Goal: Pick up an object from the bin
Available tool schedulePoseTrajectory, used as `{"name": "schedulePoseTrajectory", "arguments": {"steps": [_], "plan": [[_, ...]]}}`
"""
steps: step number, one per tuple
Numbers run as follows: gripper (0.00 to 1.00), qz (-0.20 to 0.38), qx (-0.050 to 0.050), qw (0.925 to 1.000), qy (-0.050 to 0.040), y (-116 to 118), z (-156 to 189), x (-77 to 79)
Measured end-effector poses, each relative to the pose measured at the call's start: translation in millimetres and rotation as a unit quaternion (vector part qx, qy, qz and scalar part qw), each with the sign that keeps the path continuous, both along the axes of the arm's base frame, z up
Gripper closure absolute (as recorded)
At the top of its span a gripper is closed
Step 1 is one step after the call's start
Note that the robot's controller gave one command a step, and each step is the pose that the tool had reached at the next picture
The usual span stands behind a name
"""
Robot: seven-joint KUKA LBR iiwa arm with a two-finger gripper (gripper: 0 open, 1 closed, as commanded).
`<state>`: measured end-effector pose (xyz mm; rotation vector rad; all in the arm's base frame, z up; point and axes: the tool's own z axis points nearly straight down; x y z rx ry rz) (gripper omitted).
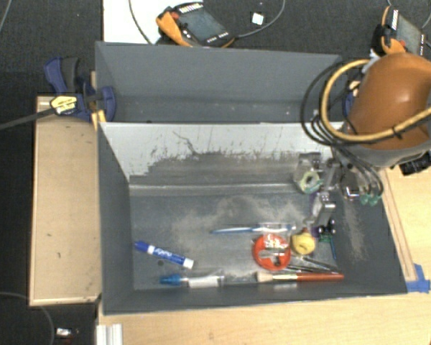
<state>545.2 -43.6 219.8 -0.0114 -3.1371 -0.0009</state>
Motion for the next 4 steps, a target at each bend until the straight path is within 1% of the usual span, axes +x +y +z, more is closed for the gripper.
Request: {"name": "schedulePoseTrajectory", "arguments": {"steps": [1,2,3,4], "plan": [[0.0,0.001,0.0,1.0,-0.0041,0.2,4.2,1.5],[0.0,-0.052,0.0,0.9986,-0.0045,28.6,-137.3,-21.6],[0.0,-0.006,-0.001,0.9999,-0.0127,53.8,-83.2,-67.5],[0.0,-0.058,0.001,0.9983,-0.003,68.8,-119.8,-57.4]]}}
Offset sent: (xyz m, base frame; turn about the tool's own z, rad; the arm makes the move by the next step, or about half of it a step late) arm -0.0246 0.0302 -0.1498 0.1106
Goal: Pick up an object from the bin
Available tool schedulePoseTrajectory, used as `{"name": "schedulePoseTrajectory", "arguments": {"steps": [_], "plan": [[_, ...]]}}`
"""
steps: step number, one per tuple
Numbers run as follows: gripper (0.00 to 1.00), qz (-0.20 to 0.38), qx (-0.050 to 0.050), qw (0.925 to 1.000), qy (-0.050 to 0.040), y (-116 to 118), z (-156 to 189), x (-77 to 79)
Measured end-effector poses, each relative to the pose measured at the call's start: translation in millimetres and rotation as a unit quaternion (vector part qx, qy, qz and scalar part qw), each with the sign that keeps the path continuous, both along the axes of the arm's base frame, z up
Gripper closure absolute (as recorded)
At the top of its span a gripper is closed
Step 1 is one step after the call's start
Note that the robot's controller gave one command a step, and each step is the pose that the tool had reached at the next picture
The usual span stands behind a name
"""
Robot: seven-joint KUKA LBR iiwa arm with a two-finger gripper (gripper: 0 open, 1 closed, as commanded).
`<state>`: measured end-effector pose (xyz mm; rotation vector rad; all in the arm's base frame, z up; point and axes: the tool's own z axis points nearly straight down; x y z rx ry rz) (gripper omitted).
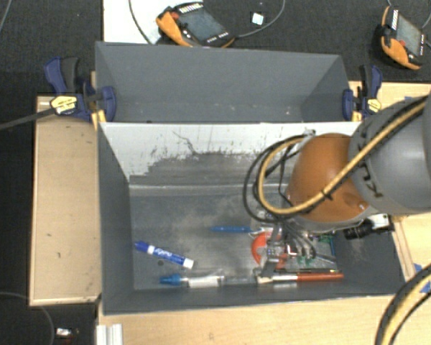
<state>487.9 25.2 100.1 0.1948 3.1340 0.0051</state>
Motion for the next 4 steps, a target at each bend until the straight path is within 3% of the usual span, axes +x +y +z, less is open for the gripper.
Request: {"name": "schedulePoseTrajectory", "arguments": {"steps": [1,2,3,4], "plan": [[0.0,-0.036,-0.002,0.9993,-0.0081,-37.1,-30.1,3.2],[1.0,-0.029,0.001,0.9996,-0.0053,-50.2,-29.3,5.4],[1.0,-0.028,0.001,0.9996,-0.0053,-50.2,-29.0,5.3],[1.0,-0.028,0.001,0.9996,-0.0016,-50.2,-4.2,3.1]]}}
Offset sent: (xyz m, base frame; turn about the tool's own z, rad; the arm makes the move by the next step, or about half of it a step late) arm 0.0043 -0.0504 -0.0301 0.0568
